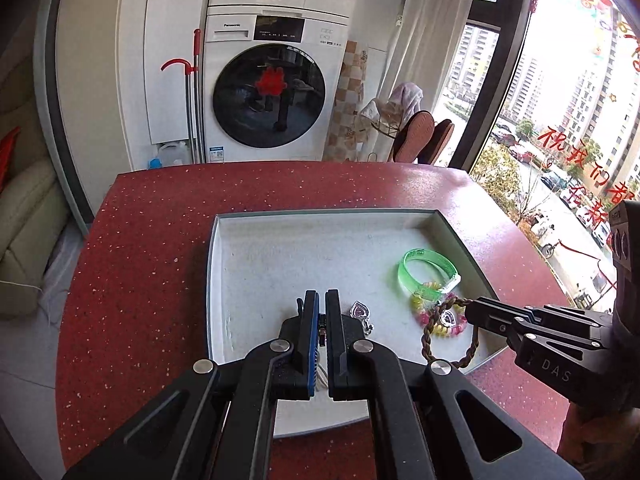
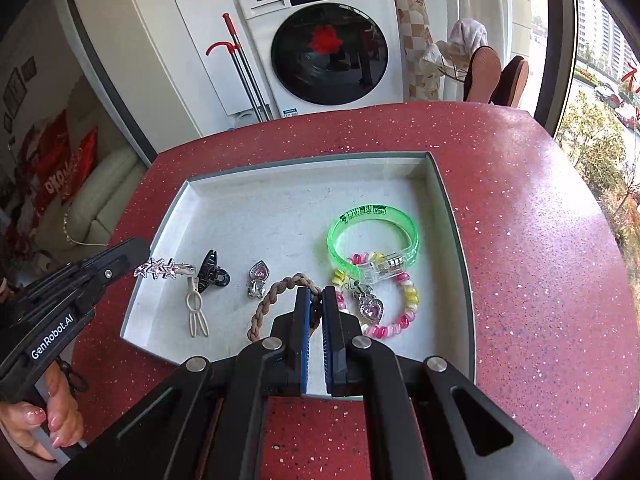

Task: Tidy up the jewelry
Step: 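Carry the star clip and braided bracelet into the tray and open both tools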

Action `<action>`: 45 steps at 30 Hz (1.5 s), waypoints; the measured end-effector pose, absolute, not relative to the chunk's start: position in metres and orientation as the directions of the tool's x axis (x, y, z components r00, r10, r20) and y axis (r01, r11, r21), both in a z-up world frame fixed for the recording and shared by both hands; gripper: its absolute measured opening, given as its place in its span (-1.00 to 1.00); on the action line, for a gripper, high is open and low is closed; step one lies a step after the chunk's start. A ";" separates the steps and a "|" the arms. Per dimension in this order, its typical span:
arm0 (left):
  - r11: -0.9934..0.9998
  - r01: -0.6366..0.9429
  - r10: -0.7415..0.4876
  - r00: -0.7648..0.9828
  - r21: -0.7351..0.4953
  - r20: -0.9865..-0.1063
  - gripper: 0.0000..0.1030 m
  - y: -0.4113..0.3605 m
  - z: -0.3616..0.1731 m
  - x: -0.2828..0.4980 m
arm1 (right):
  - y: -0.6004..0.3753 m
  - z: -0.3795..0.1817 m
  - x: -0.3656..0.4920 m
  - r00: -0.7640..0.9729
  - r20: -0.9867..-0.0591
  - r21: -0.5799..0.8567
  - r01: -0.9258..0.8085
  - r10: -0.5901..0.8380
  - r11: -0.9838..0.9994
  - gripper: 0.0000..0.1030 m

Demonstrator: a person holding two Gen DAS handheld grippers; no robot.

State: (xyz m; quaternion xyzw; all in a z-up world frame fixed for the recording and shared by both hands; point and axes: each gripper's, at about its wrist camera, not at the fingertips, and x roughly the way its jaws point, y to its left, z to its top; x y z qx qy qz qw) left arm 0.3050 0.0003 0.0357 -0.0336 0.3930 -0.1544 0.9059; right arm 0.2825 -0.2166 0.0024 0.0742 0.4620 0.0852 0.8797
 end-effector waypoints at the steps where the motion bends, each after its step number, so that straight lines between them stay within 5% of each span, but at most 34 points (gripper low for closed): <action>1: 0.951 0.251 -0.303 0.639 -0.180 -0.707 -0.59 0.000 0.032 0.309 | -0.216 -0.002 0.286 0.554 -0.805 0.207 -0.078 0.215 0.975 -0.88; 20: 0.973 0.231 -0.139 0.597 0.003 -0.790 -0.59 -0.019 -0.023 0.327 | -0.212 -0.034 0.300 0.511 -0.846 0.144 -0.059 0.154 0.988 -0.85; 23: 0.972 0.234 -0.116 0.594 0.033 -0.796 -0.59 -0.023 -0.027 0.325 | -0.214 -0.033 0.302 0.506 -0.848 0.154 -0.053 0.159 0.987 -0.62; 25: 0.972 0.230 -0.108 0.593 0.040 -0.798 -0.59 -0.025 -0.028 0.323 | -0.216 -0.031 0.300 0.512 -0.841 0.172 -0.055 0.176 0.983 -0.13; 45: 0.978 0.208 -0.127 0.661 0.019 -0.739 -0.58 -0.021 0.002 0.302 | -0.238 0.007 0.250 0.590 -0.776 0.263 -0.020 0.224 0.965 0.07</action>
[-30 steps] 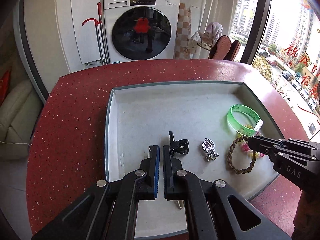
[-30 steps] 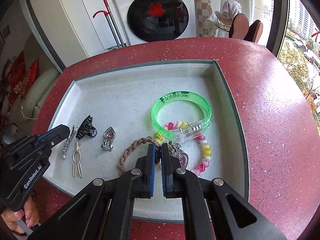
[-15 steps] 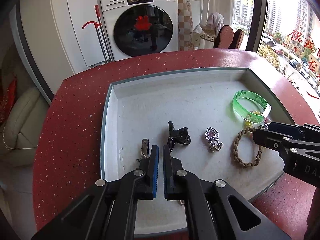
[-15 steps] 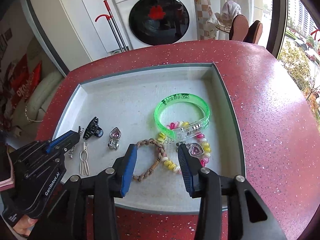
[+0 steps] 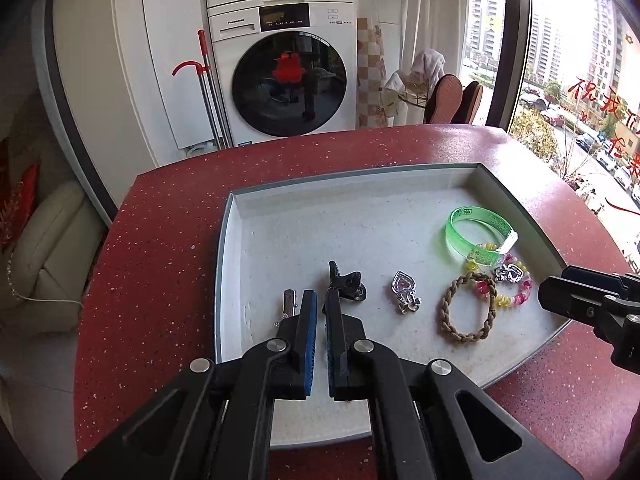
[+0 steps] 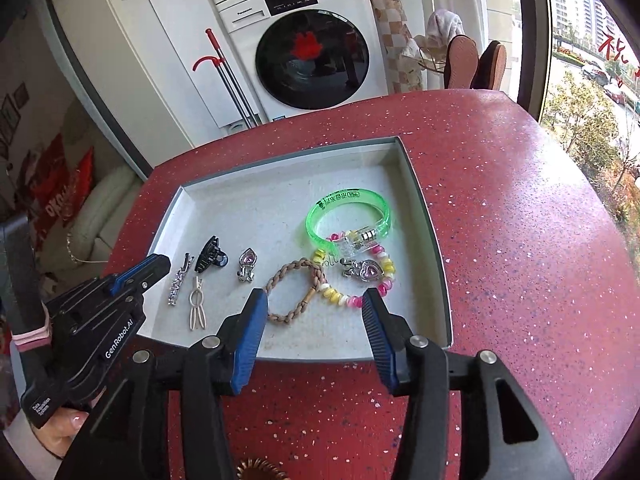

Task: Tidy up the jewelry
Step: 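Carry the star clip and braided bracelet into the tray and open both tools, then withdraw both tools from the tray toward the two hair ties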

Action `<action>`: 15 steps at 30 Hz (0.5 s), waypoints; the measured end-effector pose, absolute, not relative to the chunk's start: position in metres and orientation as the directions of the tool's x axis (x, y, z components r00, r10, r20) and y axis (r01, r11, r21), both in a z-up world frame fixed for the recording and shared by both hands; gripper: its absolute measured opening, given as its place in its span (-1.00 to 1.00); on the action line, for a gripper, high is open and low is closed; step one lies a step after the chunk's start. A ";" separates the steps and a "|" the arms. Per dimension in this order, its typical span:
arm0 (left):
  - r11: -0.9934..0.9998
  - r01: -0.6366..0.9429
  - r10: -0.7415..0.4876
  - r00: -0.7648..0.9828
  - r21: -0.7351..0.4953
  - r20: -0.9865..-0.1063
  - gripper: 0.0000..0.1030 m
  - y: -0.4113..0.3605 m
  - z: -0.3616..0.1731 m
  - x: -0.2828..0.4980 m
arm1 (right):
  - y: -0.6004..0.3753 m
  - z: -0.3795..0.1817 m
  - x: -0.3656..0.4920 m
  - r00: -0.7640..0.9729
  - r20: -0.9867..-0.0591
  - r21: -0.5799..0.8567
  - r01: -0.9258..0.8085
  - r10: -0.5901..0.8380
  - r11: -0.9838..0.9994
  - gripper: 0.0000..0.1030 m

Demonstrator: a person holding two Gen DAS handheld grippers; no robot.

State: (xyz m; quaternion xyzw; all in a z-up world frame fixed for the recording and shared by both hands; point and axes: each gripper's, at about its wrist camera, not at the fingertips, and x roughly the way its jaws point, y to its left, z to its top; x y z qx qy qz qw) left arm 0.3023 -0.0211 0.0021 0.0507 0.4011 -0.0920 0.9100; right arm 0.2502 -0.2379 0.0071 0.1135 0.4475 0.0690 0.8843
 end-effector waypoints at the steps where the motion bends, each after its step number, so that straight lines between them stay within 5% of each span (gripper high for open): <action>1: 0.978 0.208 -0.131 0.664 0.014 -0.736 -0.58 -0.020 0.004 0.300 | -0.238 0.008 0.246 0.591 -0.774 0.265 -0.021 0.226 0.964 0.12; 15: 0.978 0.208 -0.165 0.662 -0.032 -0.731 -0.58 -0.007 0.016 0.271 | -0.244 0.017 0.199 0.601 -0.760 0.295 -0.018 0.246 0.955 0.50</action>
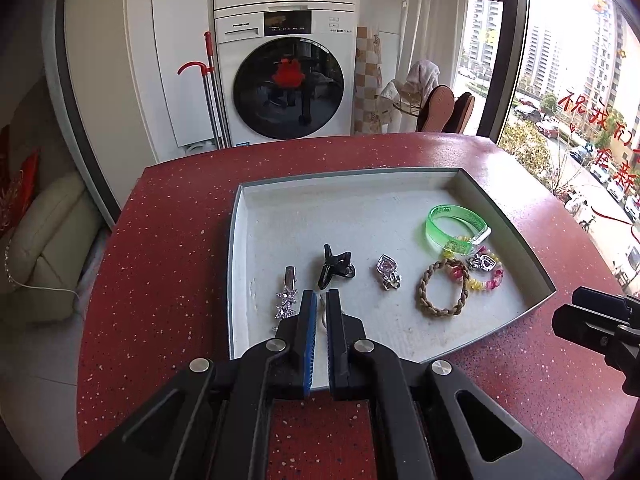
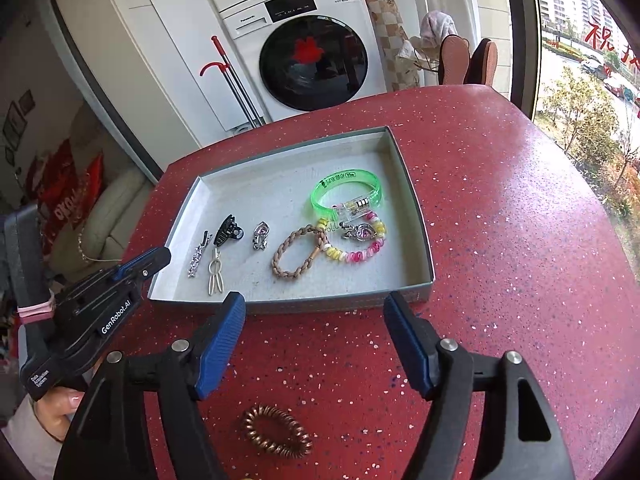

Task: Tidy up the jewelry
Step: 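Withdraw both tools from the tray toward the two hair ties, then grasp the yellow beaded hair tie with the left tool while the right tool grasps the brown coiled hair tie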

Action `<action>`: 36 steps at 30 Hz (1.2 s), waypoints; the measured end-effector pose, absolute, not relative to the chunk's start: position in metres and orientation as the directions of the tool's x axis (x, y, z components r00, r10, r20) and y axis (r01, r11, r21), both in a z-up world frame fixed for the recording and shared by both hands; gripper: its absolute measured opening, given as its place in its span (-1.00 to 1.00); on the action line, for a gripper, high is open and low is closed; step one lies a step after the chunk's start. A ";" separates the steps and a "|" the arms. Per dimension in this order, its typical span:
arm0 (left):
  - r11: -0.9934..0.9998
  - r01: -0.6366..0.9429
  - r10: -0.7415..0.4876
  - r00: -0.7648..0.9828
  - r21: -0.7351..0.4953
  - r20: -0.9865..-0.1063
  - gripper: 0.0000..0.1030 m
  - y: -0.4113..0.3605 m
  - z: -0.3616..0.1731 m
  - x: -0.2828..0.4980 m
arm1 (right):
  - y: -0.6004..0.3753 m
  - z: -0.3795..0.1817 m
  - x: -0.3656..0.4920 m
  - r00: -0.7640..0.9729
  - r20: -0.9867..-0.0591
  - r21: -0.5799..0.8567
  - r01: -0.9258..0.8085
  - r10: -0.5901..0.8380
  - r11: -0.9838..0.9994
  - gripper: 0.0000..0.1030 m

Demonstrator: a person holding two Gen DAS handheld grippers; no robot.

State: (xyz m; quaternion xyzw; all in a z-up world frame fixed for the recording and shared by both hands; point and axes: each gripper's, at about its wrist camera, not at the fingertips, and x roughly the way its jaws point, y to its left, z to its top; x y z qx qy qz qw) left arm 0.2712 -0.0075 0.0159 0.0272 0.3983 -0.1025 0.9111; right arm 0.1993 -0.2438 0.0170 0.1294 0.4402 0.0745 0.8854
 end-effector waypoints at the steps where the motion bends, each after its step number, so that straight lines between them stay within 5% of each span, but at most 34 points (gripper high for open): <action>1: 0.978 0.207 -0.166 0.662 -0.034 -0.731 -0.58 -0.006 0.017 0.269 | -0.244 0.017 0.196 0.601 -0.760 0.297 -0.018 0.247 0.955 0.59; 3: 0.979 0.203 -0.165 0.662 -0.036 -0.731 -0.57 -0.005 0.018 0.262 | -0.245 0.018 0.189 0.602 -0.757 0.302 -0.020 0.252 0.953 0.59; 4: 0.979 0.201 -0.164 0.661 -0.037 -0.732 -0.04 -0.004 0.018 0.259 | -0.245 0.017 0.186 0.603 -0.757 0.303 -0.019 0.253 0.953 0.60; 5: 0.981 0.191 -0.155 0.657 -0.036 -0.738 1.00 -0.003 0.018 0.256 | -0.245 0.017 0.183 0.603 -0.756 0.304 -0.019 0.253 0.952 0.60; 15: 0.988 0.152 -0.110 0.686 -0.007 -0.719 1.00 0.007 0.002 0.232 | -0.249 0.016 0.154 0.634 -0.714 0.351 -0.045 0.298 0.935 0.67; 23: 0.991 0.135 -0.100 0.679 -0.011 -0.727 1.00 0.012 -0.006 0.189 | -0.250 0.003 0.139 0.543 -0.785 0.324 -0.051 0.299 0.945 0.67; 36: 0.961 0.258 -0.236 0.568 -0.102 -0.789 1.00 -0.023 -0.032 0.108 | -0.247 -0.033 0.128 0.454 -0.852 0.263 -0.059 0.261 0.963 0.67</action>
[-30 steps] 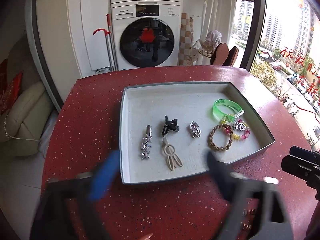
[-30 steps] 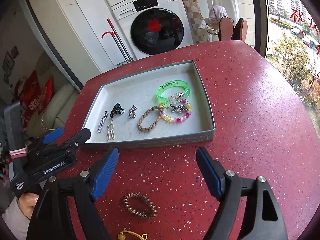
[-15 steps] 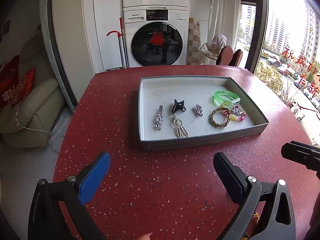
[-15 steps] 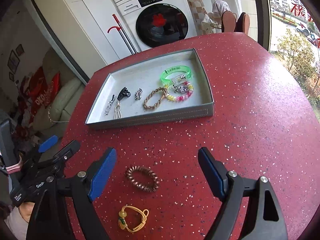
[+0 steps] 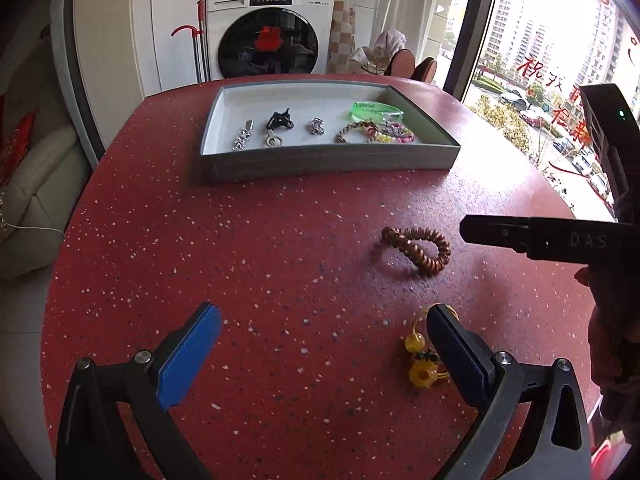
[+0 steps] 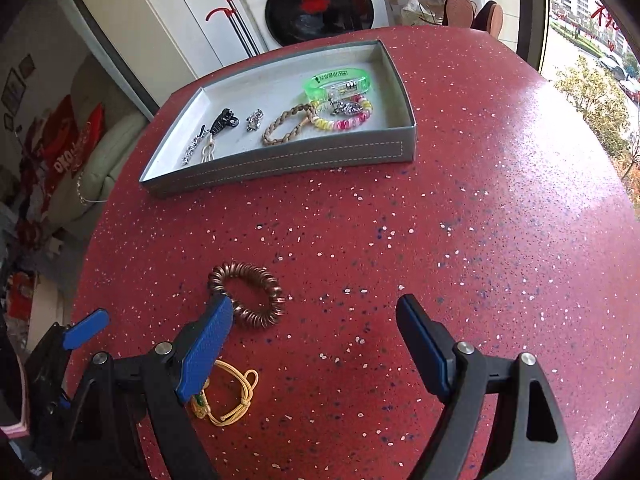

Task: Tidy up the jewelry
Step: 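Grasp the yellow beaded hair tie with the left tool while the right tool grasps the brown coiled hair tie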

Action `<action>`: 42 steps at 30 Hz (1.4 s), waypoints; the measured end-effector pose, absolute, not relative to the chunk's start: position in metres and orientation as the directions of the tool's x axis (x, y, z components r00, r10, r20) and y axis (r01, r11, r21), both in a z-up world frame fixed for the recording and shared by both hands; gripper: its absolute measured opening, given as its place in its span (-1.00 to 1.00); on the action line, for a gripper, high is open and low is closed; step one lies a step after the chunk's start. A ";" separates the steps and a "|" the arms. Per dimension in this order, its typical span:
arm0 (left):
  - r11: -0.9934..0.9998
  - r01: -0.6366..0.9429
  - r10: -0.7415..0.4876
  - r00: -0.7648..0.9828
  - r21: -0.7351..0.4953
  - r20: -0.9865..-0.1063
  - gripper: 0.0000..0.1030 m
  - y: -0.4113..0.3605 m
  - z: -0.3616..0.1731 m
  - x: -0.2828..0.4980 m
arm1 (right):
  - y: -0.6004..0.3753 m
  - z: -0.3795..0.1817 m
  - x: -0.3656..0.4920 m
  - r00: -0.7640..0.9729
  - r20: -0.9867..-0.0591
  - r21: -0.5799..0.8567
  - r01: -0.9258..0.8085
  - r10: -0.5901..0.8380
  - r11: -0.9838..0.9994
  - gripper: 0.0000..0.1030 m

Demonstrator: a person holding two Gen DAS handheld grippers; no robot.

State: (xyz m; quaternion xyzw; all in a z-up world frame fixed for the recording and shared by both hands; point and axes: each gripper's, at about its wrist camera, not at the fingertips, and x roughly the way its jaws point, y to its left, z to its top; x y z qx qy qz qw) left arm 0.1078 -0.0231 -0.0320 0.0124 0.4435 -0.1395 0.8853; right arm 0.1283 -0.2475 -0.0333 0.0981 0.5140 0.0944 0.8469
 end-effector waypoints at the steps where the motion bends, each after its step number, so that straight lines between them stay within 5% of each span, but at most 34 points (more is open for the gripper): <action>1: 0.960 0.262 -0.236 0.560 -0.101 -0.794 1.00 -0.026 -0.035 0.105 | -0.247 -0.035 0.129 0.449 -0.854 0.263 -0.061 0.262 0.963 0.67; 12: 0.955 0.283 -0.233 0.537 -0.087 -0.811 1.00 -0.052 -0.041 0.091 | -0.235 -0.042 0.137 0.418 -0.867 0.244 -0.118 0.271 0.963 0.66; 21: 0.961 0.264 -0.210 0.518 -0.078 -0.829 1.00 -0.059 -0.051 0.092 | -0.216 -0.048 0.145 0.384 -0.885 0.207 -0.185 0.264 0.961 0.16; 26: 0.960 0.275 -0.197 0.521 -0.055 -0.831 0.81 -0.068 -0.053 0.091 | -0.204 -0.047 0.145 0.393 -0.888 0.161 -0.224 0.240 0.961 -0.10; 30: 0.958 0.287 -0.179 0.531 -0.023 -0.828 0.71 -0.073 -0.053 0.088 | -0.198 -0.048 0.146 0.396 -0.898 0.103 -0.234 0.191 0.967 -0.57; 32: 0.956 0.294 -0.180 0.538 -0.017 -0.823 0.52 -0.075 -0.052 0.087 | -0.199 -0.049 0.145 0.398 -0.898 0.101 -0.234 0.190 0.967 -0.72; 36: 0.950 0.313 -0.190 0.541 -0.014 -0.819 0.23 -0.076 -0.049 0.086 | -0.203 -0.049 0.143 0.404 -0.892 0.120 -0.220 0.202 0.968 -0.74; 40: 0.944 0.329 -0.203 0.538 -0.018 -0.818 -0.31 -0.076 -0.047 0.087 | -0.207 -0.047 0.141 0.416 -0.887 0.122 -0.206 0.200 0.971 -0.75; 42: 0.941 0.336 -0.218 0.531 -0.033 -0.819 -0.38 -0.074 -0.046 0.088 | -0.210 -0.046 0.140 0.422 -0.883 0.129 -0.196 0.203 0.972 -0.75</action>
